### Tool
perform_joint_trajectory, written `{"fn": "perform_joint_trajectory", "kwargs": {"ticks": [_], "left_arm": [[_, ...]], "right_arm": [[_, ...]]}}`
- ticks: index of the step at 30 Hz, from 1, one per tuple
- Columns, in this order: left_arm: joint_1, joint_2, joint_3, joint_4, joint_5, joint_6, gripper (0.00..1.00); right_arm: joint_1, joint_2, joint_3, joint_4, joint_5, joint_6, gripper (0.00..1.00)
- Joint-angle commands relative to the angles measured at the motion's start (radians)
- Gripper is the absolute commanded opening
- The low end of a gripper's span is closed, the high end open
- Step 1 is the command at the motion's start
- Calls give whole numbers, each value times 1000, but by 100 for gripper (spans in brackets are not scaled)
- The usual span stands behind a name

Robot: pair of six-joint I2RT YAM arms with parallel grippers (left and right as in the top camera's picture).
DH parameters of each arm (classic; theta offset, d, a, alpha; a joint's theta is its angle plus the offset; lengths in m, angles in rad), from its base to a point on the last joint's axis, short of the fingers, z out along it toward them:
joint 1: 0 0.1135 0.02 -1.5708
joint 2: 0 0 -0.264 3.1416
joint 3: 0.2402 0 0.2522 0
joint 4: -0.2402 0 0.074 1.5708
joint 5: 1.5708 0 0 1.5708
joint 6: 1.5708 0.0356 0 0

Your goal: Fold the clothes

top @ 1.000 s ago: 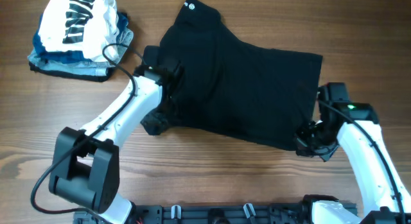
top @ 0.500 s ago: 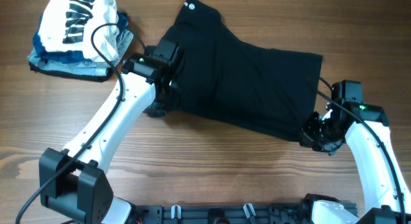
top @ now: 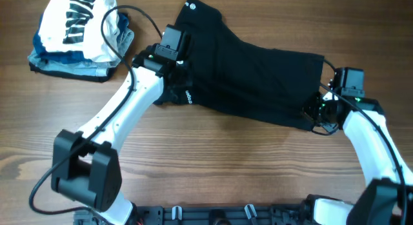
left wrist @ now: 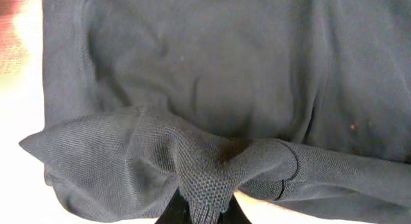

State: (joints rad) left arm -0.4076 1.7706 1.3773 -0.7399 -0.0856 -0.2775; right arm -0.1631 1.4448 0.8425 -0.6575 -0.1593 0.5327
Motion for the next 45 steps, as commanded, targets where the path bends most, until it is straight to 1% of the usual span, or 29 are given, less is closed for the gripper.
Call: {"fn": "perform_joint_trajectory", "kwargs": {"ticks": [1, 6, 7, 8, 9, 10, 11, 12, 13, 17, 20, 21, 23, 25, 27, 28, 29, 30, 34, 39, 41, 45], "left_arm": [[-1, 42, 13, 50, -20, 36, 4], [-1, 68, 13, 98, -20, 35, 7], [-1, 70, 13, 104, -20, 35, 9], [-1, 74, 13, 108, -20, 35, 17], [-1, 75, 13, 109, -20, 35, 40], [-1, 76, 13, 108, -20, 35, 79], [-1, 76, 13, 106, -20, 35, 100], [-1, 76, 13, 105, -20, 36, 100], [-1, 76, 13, 105, -20, 36, 100], [4, 75, 14, 101, -20, 48, 100], [6, 74, 28, 74, -21, 69, 100], [6, 73, 48, 53, -21, 69, 100], [7, 73, 130, -18, -20, 77, 100], [7, 74, 280, -116, -16, 119, 100], [8, 74, 386, -140, -12, 167, 100], [11, 74, 422, -130, 2, 206, 100], [20, 79, 455, -85, 27, 256, 100], [31, 85, 470, -49, 44, 275, 100], [92, 168, 517, 71, 99, 306, 100], [165, 406, 652, 88, 142, 356, 100], [180, 515, 697, 129, 142, 362, 100], [183, 603, 699, 187, 140, 405, 100]], "right_arm": [[-7, 92, 16, 65, 13, -14, 4], [-7, 165, 16, 162, 13, -29, 4], [-7, 169, 16, 179, 13, -33, 5], [-7, 169, 16, 201, 13, -35, 8], [-7, 169, 16, 222, 7, -38, 16], [-7, 169, 16, 243, -3, -47, 27], [-7, 168, 16, 259, -19, -61, 37], [-7, 167, 18, 278, -42, -69, 46], [-7, 167, 28, 282, -54, -73, 49], [-9, 165, 114, 218, -63, -103, 53], [-8, 165, 211, 132, -62, -161, 58], [-8, 165, 277, 73, -62, -197, 59], [-9, 165, 374, -22, -58, -247, 62], [-8, 166, 486, -130, -35, -277, 64], [-8, 165, 571, -192, -32, -299, 66], [-8, 165, 599, -208, -36, -303, 72], [-8, 165, 638, -222, -74, -343, 75], [-8, 165, 661, -229, -101, -360, 75], [-8, 165, 709, -241, -113, -377, 76], [-8, 166, 710, -260, -114, -377, 76], [-8, 166, 710, -277, -114, -381, 76], [-8, 166, 710, -305, -110, -402, 77]]}}
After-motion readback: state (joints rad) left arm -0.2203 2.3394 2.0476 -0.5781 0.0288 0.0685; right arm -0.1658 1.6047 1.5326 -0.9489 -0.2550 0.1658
